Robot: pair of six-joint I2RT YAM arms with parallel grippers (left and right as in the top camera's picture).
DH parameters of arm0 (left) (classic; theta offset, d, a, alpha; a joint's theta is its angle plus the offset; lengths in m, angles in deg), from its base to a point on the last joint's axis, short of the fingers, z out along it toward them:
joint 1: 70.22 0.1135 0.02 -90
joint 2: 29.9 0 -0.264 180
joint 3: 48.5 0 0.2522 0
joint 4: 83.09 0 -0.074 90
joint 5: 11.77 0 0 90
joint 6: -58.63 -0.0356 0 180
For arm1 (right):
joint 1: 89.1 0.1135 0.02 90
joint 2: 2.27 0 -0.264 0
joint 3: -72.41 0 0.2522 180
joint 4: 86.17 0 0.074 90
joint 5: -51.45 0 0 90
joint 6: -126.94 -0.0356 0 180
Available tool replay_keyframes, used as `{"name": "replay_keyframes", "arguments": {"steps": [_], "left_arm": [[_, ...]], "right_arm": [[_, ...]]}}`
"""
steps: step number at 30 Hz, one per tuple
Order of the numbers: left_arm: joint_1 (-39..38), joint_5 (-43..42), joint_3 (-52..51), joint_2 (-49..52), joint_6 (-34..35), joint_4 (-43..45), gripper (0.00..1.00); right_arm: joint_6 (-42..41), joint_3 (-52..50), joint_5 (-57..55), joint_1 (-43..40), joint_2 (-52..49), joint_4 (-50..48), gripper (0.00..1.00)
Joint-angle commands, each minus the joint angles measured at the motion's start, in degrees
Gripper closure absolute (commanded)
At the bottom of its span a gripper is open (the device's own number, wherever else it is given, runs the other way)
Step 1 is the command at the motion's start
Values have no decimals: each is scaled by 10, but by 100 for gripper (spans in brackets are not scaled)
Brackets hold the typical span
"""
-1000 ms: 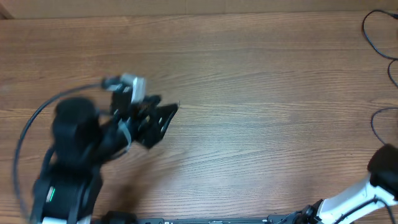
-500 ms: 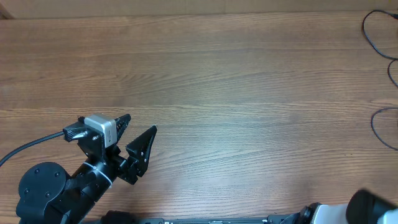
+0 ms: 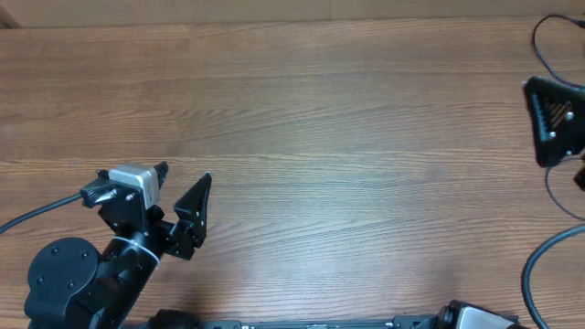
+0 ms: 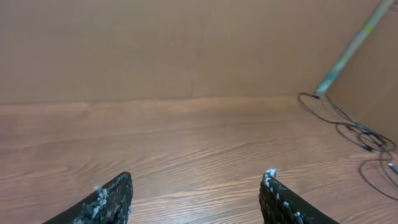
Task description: Untangle cables
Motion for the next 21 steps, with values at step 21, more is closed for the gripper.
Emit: {"name": "replay_keyframes", "arguments": {"steps": [21], "left_arm": [[-4,53,7,91,-9,-40,24]], "right_arm": [[30,-789,-68,66,407,-191,0]]}}
